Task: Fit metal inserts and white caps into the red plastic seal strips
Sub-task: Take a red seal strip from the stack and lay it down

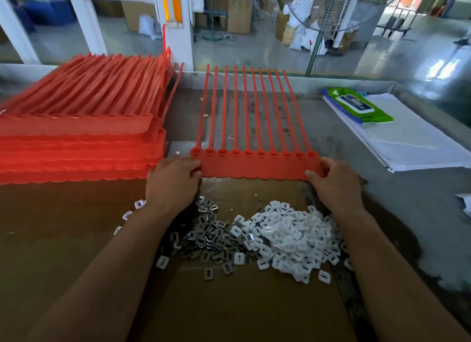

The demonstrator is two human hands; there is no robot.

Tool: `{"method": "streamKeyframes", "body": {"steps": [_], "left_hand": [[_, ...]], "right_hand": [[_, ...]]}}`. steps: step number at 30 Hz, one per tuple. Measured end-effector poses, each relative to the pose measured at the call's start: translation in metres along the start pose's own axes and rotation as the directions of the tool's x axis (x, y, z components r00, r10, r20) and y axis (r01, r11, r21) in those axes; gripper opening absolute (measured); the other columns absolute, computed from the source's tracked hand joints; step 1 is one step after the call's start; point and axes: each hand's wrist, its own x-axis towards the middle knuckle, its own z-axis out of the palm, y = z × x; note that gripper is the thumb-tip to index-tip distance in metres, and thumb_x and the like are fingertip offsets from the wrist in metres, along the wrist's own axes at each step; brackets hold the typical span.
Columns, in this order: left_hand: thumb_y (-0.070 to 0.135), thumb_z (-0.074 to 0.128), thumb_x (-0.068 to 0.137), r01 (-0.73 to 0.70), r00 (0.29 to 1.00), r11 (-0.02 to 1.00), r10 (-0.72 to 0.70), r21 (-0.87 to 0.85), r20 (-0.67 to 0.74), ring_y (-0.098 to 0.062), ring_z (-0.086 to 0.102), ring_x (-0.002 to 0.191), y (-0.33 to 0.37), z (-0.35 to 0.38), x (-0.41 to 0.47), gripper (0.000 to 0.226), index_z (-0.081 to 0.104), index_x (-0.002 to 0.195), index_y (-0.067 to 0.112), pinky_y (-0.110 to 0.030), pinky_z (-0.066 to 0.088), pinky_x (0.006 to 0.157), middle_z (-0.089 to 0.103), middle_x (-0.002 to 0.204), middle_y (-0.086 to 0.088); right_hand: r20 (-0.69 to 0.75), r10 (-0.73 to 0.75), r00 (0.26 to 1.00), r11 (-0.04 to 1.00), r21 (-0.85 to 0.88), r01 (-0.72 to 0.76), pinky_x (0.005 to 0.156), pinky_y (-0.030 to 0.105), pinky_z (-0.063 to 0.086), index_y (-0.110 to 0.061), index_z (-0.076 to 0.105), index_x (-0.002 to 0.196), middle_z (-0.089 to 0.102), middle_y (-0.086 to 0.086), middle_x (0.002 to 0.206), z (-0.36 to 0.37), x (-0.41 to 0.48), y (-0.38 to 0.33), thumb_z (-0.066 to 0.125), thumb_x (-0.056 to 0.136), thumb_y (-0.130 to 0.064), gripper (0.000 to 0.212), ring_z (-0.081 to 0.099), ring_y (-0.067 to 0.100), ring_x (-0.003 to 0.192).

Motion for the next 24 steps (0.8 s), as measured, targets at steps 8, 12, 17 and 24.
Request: {"method": "streamKeyframes", "body": {"steps": [8, 12, 17, 24], "left_hand": [[0.02, 0.048, 0.09, -0.008, 0.998, 1.0, 0.007, 0.021, 0.056, -0.015, 0.037, 0.126, -0.004, 0.0, -0.002, 0.031, 0.059, 0.118, 0.028, -0.035, 0.025, 0.102, 0.048, 0.134, 0.011], [0.02, 0.046, 0.09, 0.006, 0.996, 1.0, -0.005, -0.01, 0.094, -0.015, 0.031, 0.131, -0.006, -0.002, -0.003, 0.033, 0.056, 0.121, 0.028, -0.039, 0.024, 0.109, 0.042, 0.139, 0.008], [0.018, 0.045, 0.091, 0.0, 0.993, 1.0, 0.001, -0.009, 0.122, -0.015, 0.031, 0.131, -0.007, -0.003, 0.0, 0.035, 0.055, 0.122, 0.029, -0.038, 0.023, 0.109, 0.041, 0.14, 0.011], [0.018, 0.048, 0.089, 0.016, 0.997, 0.999, -0.012, -0.045, 0.081, -0.016, 0.036, 0.127, -0.006, 0.001, 0.0, 0.032, 0.06, 0.117, 0.027, -0.039, 0.028, 0.106, 0.047, 0.136, 0.009]], "right_hand": [[0.015, -0.006, 1.0, 0.999, -0.051, 0.007, 0.098, 0.036, 0.035, -0.006, 0.053, 0.126, 0.055, 0.016, 0.122, -0.003, -0.002, 0.002, 0.062, 0.086, -0.026, 0.045, 0.049, 0.028, 0.114], [0.052, -0.024, 0.998, 0.995, -0.096, 0.029, 0.095, 0.035, 0.035, -0.006, 0.055, 0.123, 0.057, 0.015, 0.119, -0.004, -0.003, 0.001, 0.061, 0.086, -0.03, 0.044, 0.05, 0.027, 0.11], [0.017, -0.14, 0.99, 0.989, -0.055, 0.14, 0.099, 0.033, 0.033, -0.012, 0.059, 0.12, 0.055, 0.007, 0.123, -0.013, -0.013, -0.01, 0.062, 0.086, -0.028, 0.038, 0.048, 0.018, 0.113], [0.347, -0.776, 0.527, 0.63, 0.38, 0.677, 0.091, 0.004, 0.027, -0.02, 0.07, 0.103, 0.065, -0.004, 0.111, -0.018, -0.074, -0.073, 0.068, 0.078, -0.025, 0.026, 0.049, -0.011, 0.099]]}}
